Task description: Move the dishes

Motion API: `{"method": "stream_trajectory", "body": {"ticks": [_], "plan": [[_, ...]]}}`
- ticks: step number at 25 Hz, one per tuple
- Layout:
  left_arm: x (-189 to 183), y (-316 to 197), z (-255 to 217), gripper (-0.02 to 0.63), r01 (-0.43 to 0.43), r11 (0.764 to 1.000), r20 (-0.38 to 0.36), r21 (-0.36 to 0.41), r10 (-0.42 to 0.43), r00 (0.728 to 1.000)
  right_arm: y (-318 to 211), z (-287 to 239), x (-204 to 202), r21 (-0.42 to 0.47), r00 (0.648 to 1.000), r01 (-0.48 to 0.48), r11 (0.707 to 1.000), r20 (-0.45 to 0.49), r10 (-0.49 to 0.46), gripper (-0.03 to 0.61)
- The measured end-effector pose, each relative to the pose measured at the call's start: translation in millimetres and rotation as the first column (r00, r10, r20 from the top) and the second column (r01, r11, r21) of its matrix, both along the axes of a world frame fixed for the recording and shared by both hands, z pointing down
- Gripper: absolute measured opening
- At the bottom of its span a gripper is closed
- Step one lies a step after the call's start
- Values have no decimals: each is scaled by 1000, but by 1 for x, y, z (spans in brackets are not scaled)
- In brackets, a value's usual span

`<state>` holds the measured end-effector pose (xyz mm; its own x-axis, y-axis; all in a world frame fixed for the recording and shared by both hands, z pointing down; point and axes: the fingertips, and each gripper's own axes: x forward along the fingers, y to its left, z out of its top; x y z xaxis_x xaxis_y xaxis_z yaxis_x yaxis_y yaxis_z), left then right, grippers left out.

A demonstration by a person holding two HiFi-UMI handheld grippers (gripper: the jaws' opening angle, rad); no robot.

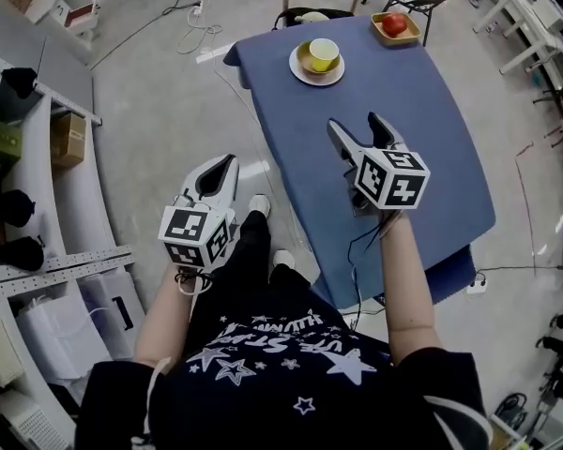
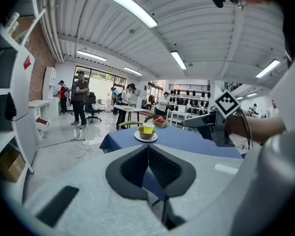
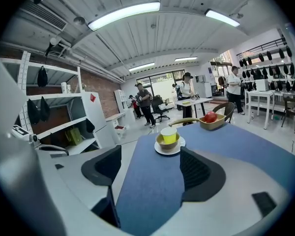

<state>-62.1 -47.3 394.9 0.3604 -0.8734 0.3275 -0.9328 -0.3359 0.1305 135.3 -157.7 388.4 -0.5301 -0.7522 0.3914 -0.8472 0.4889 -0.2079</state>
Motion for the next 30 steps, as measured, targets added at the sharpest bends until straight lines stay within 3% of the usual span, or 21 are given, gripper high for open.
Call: {"method": "stream_trajectory", "body": {"ticks": [6,11,18,22,30], "plan": [[-12,-67,11,20,-83,996,-4,-11,83,997,-54,10,-21,12,999,-49,999,1,49,365],[-21,-124,13,20,-133,991,-26,-7,132,991,-103,19,-31,-4,991,-89,996,-98,89,365],[-32,-176,19,20,-163,987,-35,-9,162,986,-163,38,-52,11,976,-50,999,-211,51,367],[-37,-192,25,20,-167,986,-47,-29,165,985,-189,45,-57,17,979,-60,998,-195,62,368],[-24,-220,46,20,-220,971,-80,-89,213,974,-221,84,-62,-98,970,-21,995,-245,-3,402]]}}
